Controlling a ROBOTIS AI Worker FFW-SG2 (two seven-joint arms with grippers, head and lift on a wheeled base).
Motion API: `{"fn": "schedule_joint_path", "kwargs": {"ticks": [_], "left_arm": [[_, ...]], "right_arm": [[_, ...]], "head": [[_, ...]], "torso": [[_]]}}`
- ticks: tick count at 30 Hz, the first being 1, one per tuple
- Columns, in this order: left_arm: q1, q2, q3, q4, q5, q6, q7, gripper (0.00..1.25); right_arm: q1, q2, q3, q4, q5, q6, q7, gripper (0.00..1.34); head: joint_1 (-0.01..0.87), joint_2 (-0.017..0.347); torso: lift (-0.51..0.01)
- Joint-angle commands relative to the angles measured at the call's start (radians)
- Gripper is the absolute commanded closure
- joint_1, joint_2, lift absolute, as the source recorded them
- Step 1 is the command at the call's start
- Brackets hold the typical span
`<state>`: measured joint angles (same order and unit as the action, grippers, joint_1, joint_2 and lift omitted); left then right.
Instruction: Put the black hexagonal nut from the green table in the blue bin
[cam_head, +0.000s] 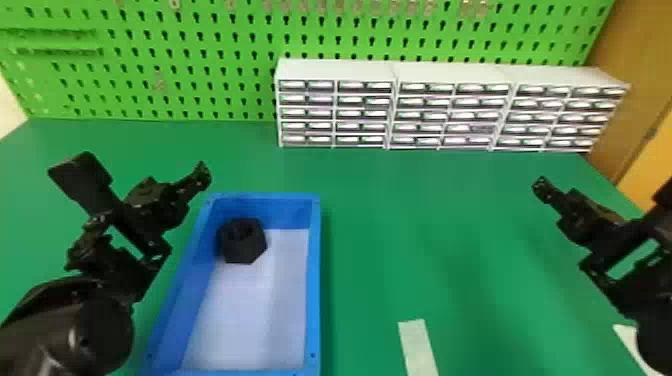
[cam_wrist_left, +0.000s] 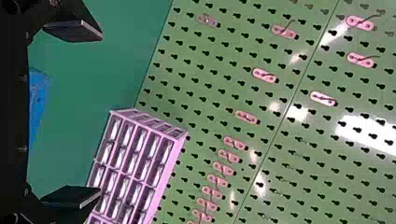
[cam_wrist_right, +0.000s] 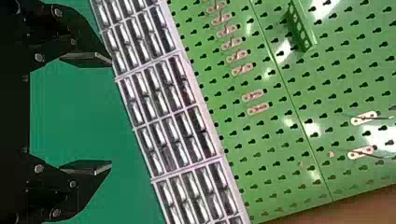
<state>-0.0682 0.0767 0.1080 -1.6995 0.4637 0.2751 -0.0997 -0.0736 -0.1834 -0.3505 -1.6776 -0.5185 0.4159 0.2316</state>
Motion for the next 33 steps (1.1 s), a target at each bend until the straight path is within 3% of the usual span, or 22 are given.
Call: {"fn": "schedule_joint_path", "kwargs": {"ticks": [1,33], "left_arm": [[-0.002,0.0,0.005,0.0,-0.002,0.001,0.0,0.12],[-0.004,0.002,0.013,0.0,-0.014,0.001,0.0,0.12]], "right_arm": [[0.0,0.001,0.002,0.001,0.002,0.001,0.0,0.49],[-0.008,0.001,-0.004,-0.001,0.005,0.001,0.0,0.49]], "head": [[0.692,0.009],[0.692,0.009]], "torso": [[-0.097],[-0.097]]}}
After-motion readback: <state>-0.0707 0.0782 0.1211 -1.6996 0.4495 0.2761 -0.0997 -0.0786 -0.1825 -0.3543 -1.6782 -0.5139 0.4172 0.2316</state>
